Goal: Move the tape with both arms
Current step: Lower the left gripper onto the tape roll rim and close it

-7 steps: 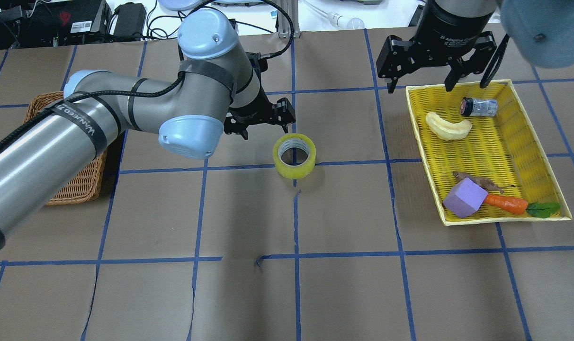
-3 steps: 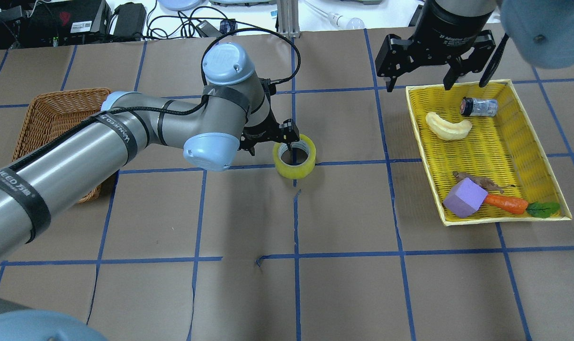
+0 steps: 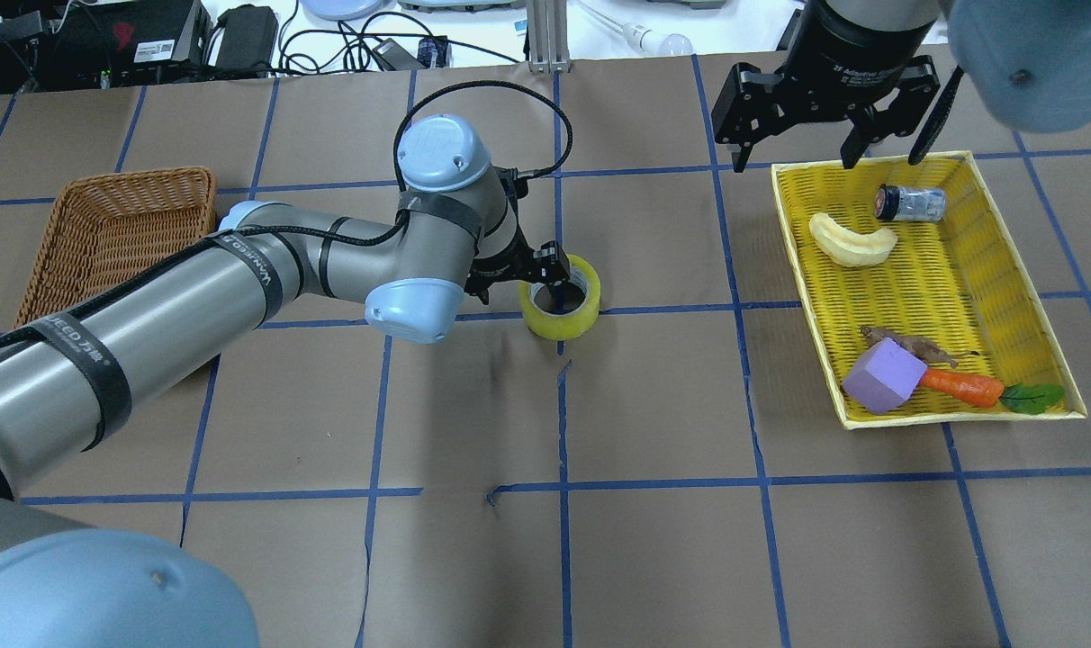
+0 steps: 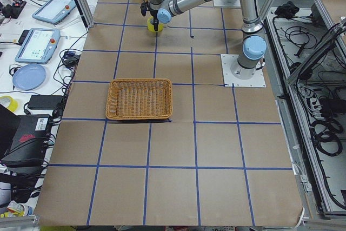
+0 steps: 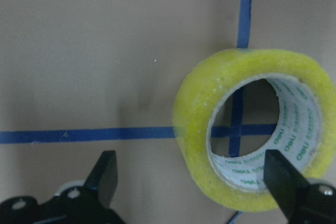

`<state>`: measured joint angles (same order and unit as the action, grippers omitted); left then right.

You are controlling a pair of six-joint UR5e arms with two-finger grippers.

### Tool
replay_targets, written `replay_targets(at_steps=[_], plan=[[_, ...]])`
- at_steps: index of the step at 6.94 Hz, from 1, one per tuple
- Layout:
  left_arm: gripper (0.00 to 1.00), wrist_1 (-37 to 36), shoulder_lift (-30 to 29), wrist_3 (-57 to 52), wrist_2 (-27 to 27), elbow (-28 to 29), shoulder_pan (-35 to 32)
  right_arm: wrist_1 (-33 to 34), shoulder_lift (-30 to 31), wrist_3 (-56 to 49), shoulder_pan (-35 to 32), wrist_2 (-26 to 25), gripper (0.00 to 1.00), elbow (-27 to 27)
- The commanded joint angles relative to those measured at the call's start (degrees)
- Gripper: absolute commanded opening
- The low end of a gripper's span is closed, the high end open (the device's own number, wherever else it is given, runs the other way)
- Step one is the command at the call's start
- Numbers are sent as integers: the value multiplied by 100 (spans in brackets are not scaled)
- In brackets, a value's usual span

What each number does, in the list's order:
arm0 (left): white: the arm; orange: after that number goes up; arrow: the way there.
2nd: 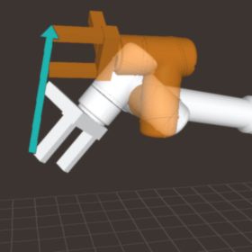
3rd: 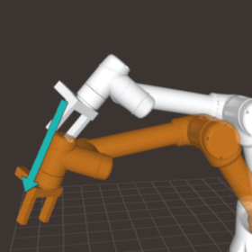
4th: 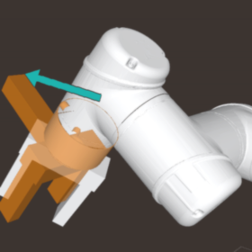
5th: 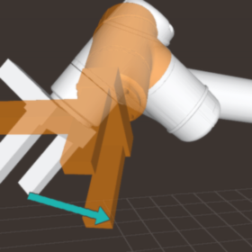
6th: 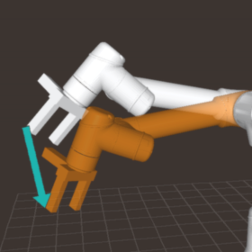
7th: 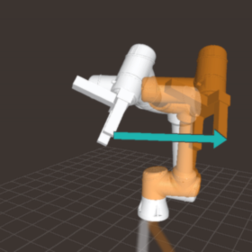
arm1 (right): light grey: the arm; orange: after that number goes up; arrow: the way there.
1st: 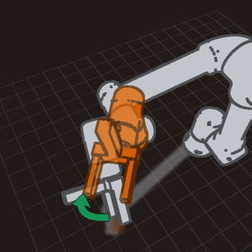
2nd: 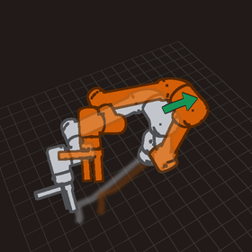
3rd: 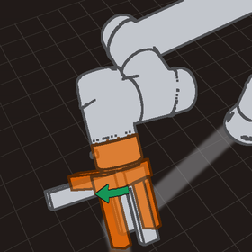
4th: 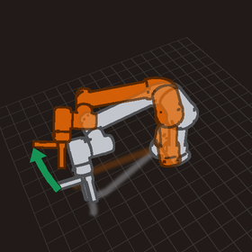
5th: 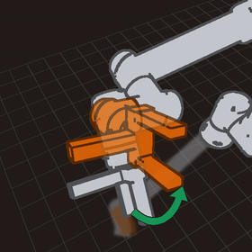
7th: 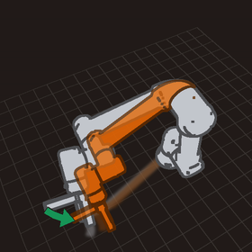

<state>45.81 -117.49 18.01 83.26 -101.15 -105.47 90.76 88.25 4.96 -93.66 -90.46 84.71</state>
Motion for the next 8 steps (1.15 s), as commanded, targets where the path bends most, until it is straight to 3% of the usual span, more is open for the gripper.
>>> replay_targets(at_steps=[1, 2, 4, 5, 8], plan=[[100, -238, -168, 1, -2, -1, 0, 3, 0, 48, -3, -7, 100, 2], [91, -352, -221, -7, -2, -1, 0, 3, 0, 40, -3, -7, 100, 2], [20, -345, -247, -69, -29, -28, 0, 3, 0, 40, 6, -16, 100, 2], [0, -344, -239, -226, -20, -19, 0, 3, 0, -4, 14, -7, 100, 2], [0, -179, -38, -491, -2, 7, 61, 3, -9, 57, 6, 2, 100, 2]])
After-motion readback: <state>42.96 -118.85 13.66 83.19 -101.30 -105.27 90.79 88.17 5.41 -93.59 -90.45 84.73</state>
